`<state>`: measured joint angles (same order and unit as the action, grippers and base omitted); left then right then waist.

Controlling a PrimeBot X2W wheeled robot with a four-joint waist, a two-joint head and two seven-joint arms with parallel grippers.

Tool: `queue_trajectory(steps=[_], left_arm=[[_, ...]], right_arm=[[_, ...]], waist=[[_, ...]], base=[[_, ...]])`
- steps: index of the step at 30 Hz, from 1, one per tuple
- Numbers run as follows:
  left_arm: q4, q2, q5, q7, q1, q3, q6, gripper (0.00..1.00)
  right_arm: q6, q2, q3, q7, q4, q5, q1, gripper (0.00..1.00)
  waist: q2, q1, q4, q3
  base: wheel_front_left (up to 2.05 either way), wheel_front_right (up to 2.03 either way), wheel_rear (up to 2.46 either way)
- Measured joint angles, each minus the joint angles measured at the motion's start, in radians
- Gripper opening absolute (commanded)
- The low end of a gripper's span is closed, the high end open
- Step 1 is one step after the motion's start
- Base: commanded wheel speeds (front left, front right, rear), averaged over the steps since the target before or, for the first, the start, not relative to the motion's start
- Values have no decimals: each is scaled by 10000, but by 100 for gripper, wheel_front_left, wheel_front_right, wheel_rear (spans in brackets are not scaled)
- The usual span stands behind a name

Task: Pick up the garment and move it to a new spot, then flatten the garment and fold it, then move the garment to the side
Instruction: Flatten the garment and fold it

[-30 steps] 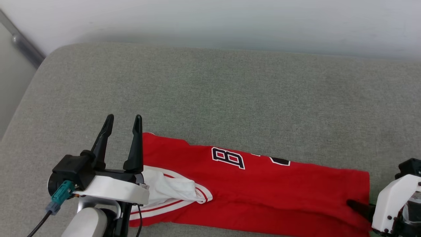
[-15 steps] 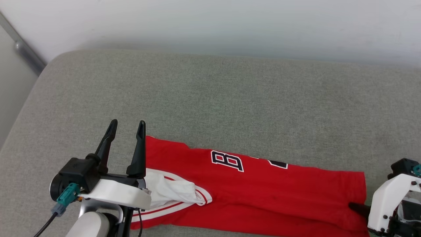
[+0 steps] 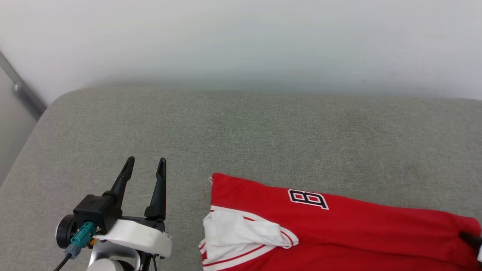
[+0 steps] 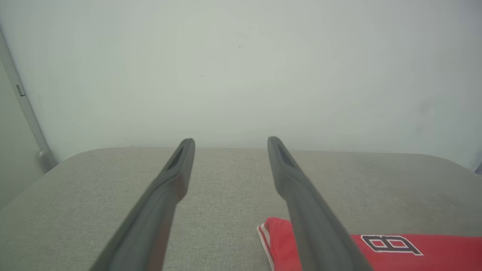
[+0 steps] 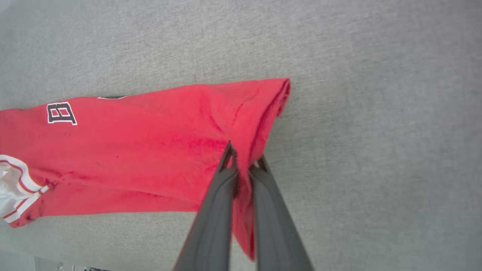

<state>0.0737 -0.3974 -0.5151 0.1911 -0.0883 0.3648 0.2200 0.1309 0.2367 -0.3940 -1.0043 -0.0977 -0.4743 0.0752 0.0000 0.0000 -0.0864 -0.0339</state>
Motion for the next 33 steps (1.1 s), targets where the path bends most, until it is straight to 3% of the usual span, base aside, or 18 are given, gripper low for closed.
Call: queue_trajectory(steps=[4,11,17,21,25,26,33], left_arm=[[67,-27,-2,-52,32,17,40,100],[102,-25,-15,-109,63,94,88,100],[50,-13,-15,-157,50,201,63,100],[-12,2,-15,-217,-8,318,4,100],[-59,48,-15,-299,-156,477,-84,100],[-125,50,-13,-311,-262,535,-173,100],[-215,127,-17,-282,-561,612,-268,100]], right_arm=[[0,-115,-1007,-217,69,38,12,0],[-2,-1457,-1891,-1584,105,-784,498,0],[-2,-1802,-1988,-2479,-658,-3007,1013,0],[-2,-1843,-894,-2146,-2096,-5248,1245,0],[-2,-1845,872,-1202,-2842,-6621,1429,0],[-2,-1847,2690,-238,-3233,-7751,1569,0],[-2,-1850,5670,1407,-3469,-8876,2242,0]], waist=[[0,0,110,61],[0,0,195,62],[0,0,57,145],[0,0,-126,192],[0,0,-353,182],[0,0,-577,82],[0,0,-861,-341]], base=[[0,0,0],[0,0,0],[0,0,0],[0,0,0],[0,0,0],[0,0,0],[0,0,0]])
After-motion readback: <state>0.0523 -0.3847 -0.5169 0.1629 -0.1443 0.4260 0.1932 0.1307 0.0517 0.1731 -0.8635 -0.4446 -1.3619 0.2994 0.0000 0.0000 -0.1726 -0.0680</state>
